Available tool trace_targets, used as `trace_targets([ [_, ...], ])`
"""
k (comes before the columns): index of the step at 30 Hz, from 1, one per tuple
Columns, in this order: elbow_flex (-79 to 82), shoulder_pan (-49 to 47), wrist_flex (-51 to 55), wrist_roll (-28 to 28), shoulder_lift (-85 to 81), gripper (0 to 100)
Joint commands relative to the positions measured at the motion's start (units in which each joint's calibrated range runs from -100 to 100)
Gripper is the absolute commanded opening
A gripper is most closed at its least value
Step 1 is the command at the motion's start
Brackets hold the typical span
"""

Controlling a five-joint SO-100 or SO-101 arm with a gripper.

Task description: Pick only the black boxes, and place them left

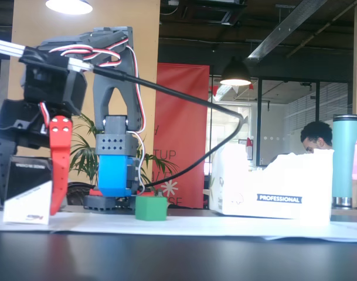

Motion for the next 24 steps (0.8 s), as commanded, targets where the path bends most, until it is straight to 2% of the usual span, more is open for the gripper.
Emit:
trace_targets([
  [1, 2.6, -0.8, -0.5, 0.0, -1.6, 18],
  [6, 5.5, -1.8, 0.0, -1.3, -5.6, 18],
  [20, 19.8, -15.9, 0.3, -16.4, -37.1, 18],
  [24, 17.2, -20.6, 7.1, -19.7, -43.5, 18],
])
